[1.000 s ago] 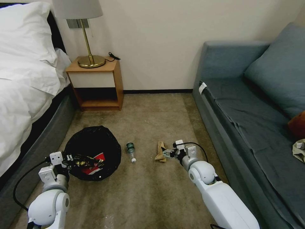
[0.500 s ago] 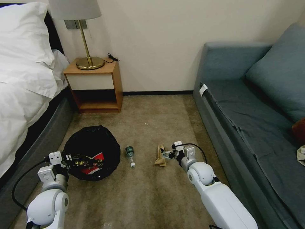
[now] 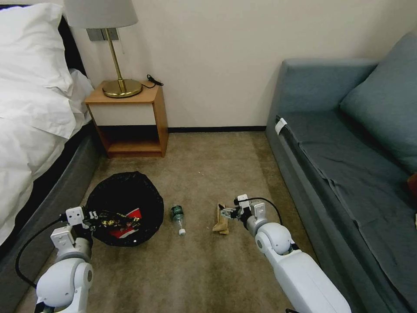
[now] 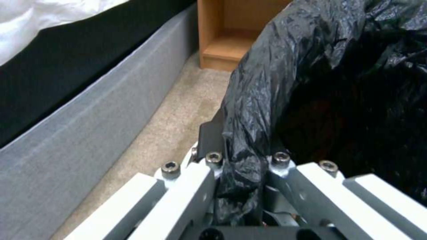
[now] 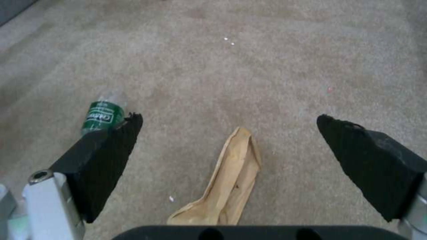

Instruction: Pick up the trash bin, then pick up the garbage on the floor and place it into the trash bin.

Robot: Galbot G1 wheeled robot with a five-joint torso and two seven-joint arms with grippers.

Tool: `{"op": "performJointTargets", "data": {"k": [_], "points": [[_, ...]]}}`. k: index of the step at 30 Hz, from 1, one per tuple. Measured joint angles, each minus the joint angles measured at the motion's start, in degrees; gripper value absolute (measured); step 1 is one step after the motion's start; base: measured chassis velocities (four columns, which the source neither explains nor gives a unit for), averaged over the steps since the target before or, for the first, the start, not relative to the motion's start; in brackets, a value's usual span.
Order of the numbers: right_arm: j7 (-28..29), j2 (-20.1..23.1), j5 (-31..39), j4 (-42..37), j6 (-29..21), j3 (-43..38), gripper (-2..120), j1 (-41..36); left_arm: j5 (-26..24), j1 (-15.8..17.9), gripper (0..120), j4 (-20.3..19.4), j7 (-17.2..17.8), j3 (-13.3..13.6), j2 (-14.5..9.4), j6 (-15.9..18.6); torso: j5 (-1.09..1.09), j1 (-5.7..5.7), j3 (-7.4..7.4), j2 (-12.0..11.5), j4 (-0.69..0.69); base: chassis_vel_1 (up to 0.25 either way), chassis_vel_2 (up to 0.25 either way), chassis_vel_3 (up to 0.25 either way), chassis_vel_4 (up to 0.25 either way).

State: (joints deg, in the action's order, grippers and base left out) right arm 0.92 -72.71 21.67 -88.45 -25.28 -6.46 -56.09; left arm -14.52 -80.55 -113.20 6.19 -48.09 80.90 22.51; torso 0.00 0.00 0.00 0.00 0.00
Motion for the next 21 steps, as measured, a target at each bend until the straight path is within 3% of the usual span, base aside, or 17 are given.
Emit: {"op": "performJointTargets", "data": {"k": [21], "points": [[-0.37,-0.70,-1.27,0.83,0.03,0.10,100,-0.55,0.07,-0.11,4,0.42,-0.22,0.08,0.15,-0.24,0.00,0.00,0.00,0.00,0.00,-0.055,0.058,0.051,-0.053]]}}
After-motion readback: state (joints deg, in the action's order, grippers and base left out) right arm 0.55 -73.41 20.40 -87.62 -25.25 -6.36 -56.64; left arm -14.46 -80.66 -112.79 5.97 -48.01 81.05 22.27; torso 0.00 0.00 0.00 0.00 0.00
